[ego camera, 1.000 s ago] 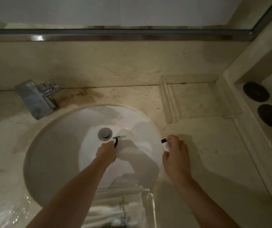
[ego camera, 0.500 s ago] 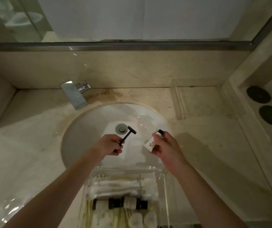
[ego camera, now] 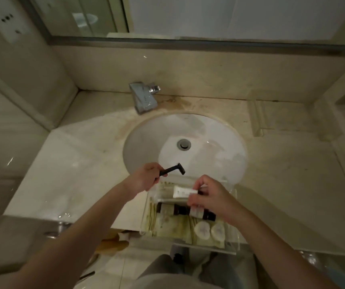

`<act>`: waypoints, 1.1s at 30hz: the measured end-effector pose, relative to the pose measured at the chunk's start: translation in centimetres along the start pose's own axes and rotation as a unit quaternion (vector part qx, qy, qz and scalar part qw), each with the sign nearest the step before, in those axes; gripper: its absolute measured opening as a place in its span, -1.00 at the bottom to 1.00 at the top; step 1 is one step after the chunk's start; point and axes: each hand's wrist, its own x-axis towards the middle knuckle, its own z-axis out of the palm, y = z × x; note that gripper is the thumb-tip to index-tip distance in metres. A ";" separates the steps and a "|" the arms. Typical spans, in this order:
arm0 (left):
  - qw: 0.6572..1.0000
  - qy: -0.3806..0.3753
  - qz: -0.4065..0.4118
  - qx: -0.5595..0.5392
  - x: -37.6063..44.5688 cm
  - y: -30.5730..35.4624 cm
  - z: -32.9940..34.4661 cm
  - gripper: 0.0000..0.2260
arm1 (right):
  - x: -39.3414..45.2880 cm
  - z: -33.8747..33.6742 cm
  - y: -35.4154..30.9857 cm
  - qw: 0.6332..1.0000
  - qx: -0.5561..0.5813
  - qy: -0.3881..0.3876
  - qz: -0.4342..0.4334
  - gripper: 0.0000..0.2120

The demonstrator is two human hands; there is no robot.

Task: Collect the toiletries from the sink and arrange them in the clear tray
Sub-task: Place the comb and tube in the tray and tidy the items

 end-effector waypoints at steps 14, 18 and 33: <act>0.970 0.034 0.114 0.214 -4.2 -4.3 -0.7 -0.88 | -1.8 9.2 2.6 0.874 -0.466 0.021 -0.133 -0.83; 0.962 0.056 0.141 0.225 -4.7 -4.8 -0.5 -0.89 | -1.2 9.7 4.1 0.805 -0.560 0.043 -0.192 -0.75; 0.934 0.086 0.180 0.297 -6.3 -7.0 -0.7 -0.89 | -1.7 3.8 4.0 0.917 -0.347 0.115 -0.161 -0.81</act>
